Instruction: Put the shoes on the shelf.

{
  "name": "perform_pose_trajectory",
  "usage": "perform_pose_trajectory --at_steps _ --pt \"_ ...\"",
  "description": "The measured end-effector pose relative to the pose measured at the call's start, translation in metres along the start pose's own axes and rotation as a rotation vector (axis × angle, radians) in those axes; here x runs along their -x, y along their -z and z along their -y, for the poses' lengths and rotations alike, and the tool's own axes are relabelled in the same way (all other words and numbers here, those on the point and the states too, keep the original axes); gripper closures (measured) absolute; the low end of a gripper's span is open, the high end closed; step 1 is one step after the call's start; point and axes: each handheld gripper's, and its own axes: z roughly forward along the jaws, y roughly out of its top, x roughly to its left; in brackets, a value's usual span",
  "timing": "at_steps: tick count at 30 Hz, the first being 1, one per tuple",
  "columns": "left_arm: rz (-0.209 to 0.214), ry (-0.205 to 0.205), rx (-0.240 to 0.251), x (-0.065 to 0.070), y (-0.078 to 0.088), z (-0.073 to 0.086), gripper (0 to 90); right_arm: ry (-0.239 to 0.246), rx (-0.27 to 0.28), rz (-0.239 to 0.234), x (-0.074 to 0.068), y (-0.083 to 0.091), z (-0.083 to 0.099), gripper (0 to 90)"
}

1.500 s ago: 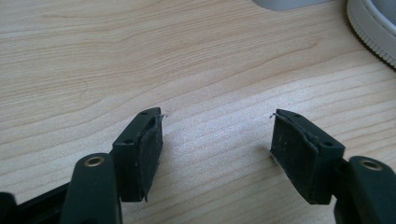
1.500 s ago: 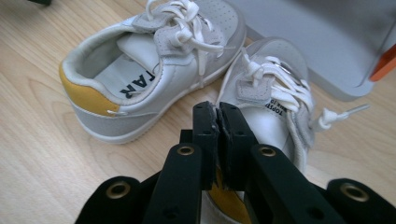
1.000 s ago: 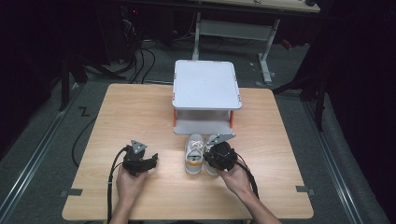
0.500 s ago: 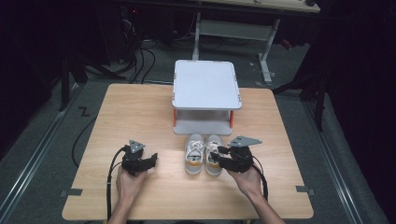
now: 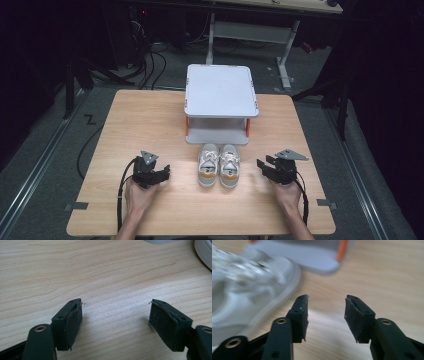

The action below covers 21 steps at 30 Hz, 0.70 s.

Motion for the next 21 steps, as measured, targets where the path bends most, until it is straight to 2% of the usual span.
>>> perform_pose_trajectory --at_steps 3,5,8,11,15,21 --pt "0.027 0.020 0.006 0.001 0.004 -0.002 27.3 -0.022 -0.030 0.040 0.011 -0.008 0.009 55.2" --pt "0.046 0.016 0.009 0.004 0.008 -0.005 26.9 -0.024 -0.043 0.064 0.015 -0.011 0.012 55.0" --pt "0.078 0.022 0.021 0.010 0.018 -0.010 27.8 -0.023 -0.072 0.092 0.018 -0.016 0.015 52.7" --pt "0.105 0.018 0.035 0.018 0.025 -0.014 29.3 -0.011 -0.078 0.116 0.018 -0.018 0.014 50.2" --pt "0.134 -0.020 0.018 0.036 0.032 -0.023 31.7 -0.007 -0.081 0.112 0.018 -0.018 0.014 47.1" --pt "0.204 -0.067 0.009 0.064 0.040 -0.039 32.2 0.008 -0.086 0.121 0.016 -0.019 0.014 46.2"
